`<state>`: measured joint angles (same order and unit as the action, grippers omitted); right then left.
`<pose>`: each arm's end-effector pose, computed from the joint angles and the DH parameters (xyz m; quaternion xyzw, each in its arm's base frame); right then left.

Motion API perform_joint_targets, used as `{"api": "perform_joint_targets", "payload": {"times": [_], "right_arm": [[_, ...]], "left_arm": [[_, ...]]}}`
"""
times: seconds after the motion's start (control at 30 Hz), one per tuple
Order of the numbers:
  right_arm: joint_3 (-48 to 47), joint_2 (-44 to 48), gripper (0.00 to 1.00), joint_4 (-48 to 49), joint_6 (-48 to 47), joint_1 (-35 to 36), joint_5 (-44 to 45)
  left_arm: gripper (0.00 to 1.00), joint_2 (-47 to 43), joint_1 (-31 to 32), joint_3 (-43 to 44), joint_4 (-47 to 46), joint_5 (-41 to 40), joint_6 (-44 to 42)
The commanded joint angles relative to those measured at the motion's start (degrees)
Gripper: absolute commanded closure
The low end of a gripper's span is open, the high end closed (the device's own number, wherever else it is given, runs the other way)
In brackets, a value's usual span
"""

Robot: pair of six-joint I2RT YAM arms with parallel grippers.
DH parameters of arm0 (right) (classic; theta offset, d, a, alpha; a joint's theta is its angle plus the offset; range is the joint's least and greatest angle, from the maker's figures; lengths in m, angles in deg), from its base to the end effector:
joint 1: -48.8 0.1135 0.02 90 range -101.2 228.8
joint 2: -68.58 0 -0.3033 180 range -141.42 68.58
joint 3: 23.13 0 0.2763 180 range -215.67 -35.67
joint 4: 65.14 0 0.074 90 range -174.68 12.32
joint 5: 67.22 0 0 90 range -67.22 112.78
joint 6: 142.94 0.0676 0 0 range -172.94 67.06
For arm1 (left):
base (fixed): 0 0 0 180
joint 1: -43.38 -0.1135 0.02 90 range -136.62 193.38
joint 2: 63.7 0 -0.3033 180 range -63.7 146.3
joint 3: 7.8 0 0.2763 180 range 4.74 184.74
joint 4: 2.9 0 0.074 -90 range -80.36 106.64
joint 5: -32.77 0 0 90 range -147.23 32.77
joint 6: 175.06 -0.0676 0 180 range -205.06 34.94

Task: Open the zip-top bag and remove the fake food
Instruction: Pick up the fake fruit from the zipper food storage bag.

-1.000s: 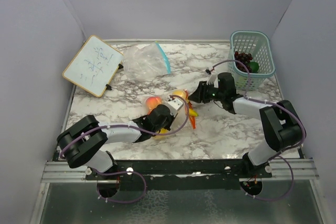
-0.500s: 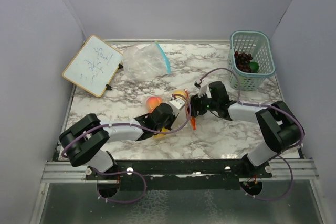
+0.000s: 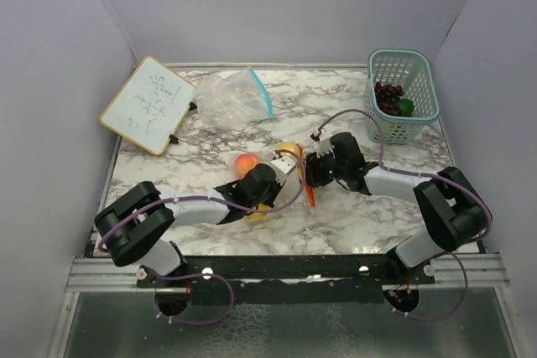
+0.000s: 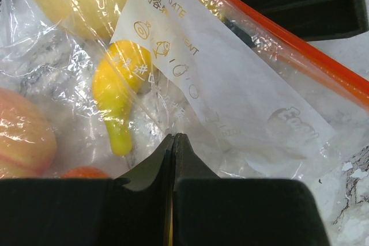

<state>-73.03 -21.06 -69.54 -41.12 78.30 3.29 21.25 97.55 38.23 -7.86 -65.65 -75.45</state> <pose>0.2756 0.1818 0.1442 -0.2047 0.8868 0.2813 0.3043 0.1983 -0.2578 0.1633 0.3019 0.8277 -0.1925 0.4320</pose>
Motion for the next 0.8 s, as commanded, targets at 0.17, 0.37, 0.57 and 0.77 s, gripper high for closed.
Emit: {"api": "perform_joint_targets", "payload": {"times": [0.17, 0.37, 0.57, 0.77], "right_arm": [[-1.55, 8.18, 0.79, -7.83, 3.72, -0.48, 10.87], [-1.14, 12.04, 0.76, -10.6, 4.65, -4.0, 11.98], [-3.63, 16.72, 0.77, -11.81, 5.61, -11.35, 12.03], [-13.26, 16.63, 0.76, -14.01, 5.19, -18.02, 12.43]], "left_arm": [[1.0, 1.9, -1.87, 1.31, 3.39, -1.37, 2.74], [1.0, 1.25, -4.23, -0.16, 1.62, -0.31, 4.47], [1.0, 0.62, -5.47, -0.78, 1.21, 0.7, 4.86], [1.0, 0.03, -5.51, -1.61, 0.33, 1.73, 4.9]]}}
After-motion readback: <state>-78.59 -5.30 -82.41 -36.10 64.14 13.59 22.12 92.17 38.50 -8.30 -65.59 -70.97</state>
